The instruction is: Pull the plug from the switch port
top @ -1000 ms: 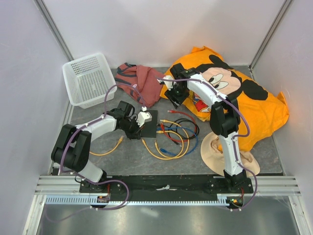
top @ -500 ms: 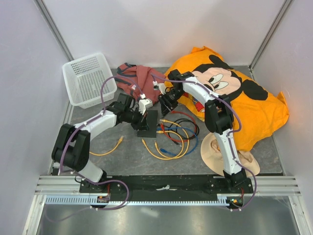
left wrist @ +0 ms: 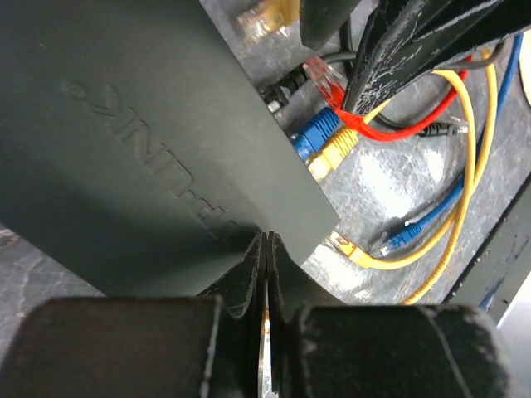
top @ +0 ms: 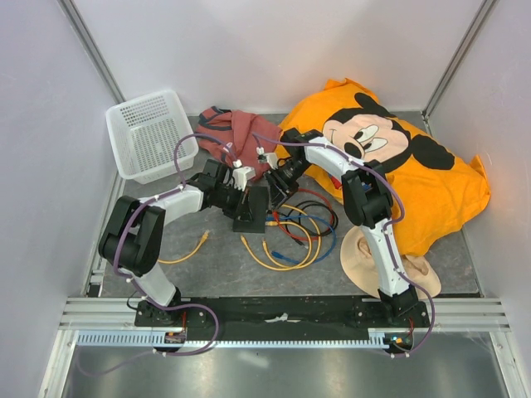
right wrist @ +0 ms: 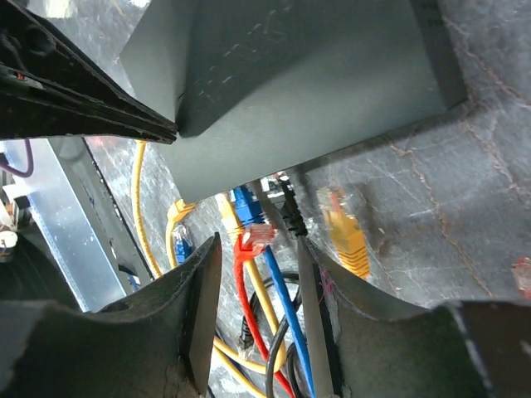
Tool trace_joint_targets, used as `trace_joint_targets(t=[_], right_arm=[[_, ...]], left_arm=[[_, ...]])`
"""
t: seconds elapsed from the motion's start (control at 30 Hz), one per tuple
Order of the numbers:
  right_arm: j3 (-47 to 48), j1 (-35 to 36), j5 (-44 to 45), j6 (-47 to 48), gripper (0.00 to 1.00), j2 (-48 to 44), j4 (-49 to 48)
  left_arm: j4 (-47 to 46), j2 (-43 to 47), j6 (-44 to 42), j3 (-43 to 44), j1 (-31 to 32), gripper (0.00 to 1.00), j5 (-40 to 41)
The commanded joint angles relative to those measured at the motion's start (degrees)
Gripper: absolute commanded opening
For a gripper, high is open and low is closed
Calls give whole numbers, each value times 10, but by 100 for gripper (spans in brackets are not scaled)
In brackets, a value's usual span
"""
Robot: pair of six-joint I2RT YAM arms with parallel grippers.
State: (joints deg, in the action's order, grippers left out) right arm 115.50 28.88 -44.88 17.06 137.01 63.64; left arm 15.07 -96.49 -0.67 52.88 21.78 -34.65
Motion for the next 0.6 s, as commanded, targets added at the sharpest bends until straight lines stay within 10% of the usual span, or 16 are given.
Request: trace_joint_targets(t=[0.0,0.37,0.57], right_arm=[[-3,-1,27,-15,49,13,-18],[20,-24,354,-40,57,-19,-87],[22,-31,216,-23,59,-38,-74]], left_arm=[[-21,-4,18,9,-2,6,39],[-29,19,8,-16,-2,6,59],[-36,25,8,-26,-2,6,59]])
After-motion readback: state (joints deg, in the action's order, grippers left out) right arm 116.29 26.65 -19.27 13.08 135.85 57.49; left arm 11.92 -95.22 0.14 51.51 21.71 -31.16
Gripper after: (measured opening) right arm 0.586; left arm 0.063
